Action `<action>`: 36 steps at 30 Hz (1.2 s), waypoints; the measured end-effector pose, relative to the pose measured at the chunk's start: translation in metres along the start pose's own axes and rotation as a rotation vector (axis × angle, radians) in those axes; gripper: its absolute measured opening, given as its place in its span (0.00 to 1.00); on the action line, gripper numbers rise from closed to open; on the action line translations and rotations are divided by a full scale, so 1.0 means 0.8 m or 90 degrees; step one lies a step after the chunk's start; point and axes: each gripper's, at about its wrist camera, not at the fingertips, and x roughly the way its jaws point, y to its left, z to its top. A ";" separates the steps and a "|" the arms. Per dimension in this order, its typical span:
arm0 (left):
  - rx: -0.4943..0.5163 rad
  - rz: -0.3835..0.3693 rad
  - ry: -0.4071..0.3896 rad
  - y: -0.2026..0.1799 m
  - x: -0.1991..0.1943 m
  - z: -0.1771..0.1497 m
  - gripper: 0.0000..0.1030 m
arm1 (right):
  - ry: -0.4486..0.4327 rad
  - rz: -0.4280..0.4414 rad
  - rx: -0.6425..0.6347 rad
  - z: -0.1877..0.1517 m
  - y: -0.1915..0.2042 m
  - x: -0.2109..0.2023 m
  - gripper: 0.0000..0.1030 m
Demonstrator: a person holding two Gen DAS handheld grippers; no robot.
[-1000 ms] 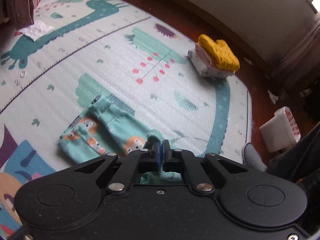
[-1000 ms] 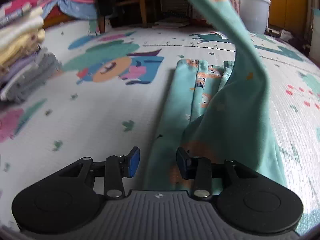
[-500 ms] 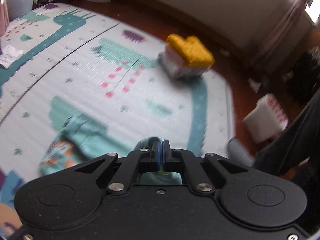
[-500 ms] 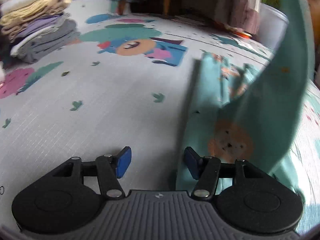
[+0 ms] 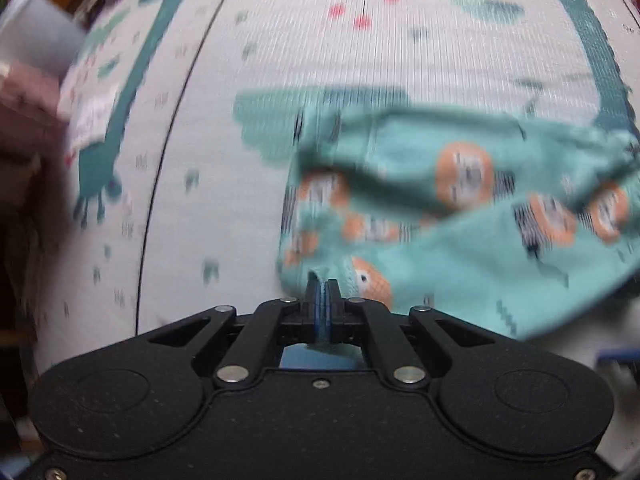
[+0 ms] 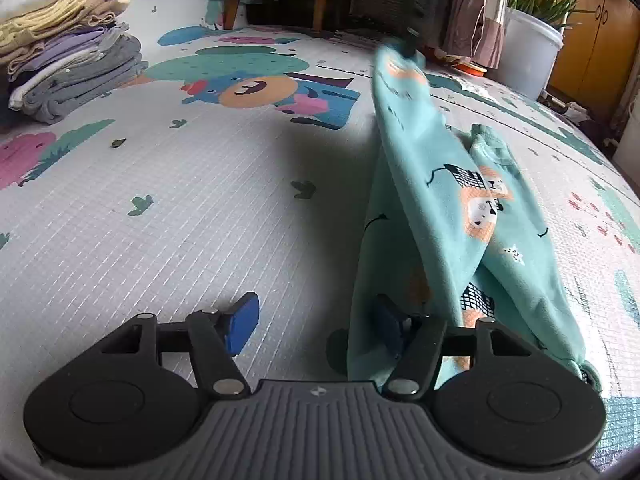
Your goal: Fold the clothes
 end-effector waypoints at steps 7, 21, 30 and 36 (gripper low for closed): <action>0.087 0.012 -0.148 -0.021 -0.054 0.018 0.00 | -0.003 -0.008 0.000 -0.005 0.008 -0.008 0.66; 0.168 0.091 -0.122 -0.038 -0.013 -0.007 0.00 | -0.009 0.006 0.009 -0.014 0.011 -0.012 0.80; 0.062 0.061 -0.207 -0.019 0.025 -0.022 0.00 | -0.018 0.005 0.014 -0.018 0.011 -0.010 0.83; -0.057 -0.016 -0.320 0.005 0.008 -0.028 0.00 | -0.023 0.007 0.016 -0.020 0.009 -0.011 0.84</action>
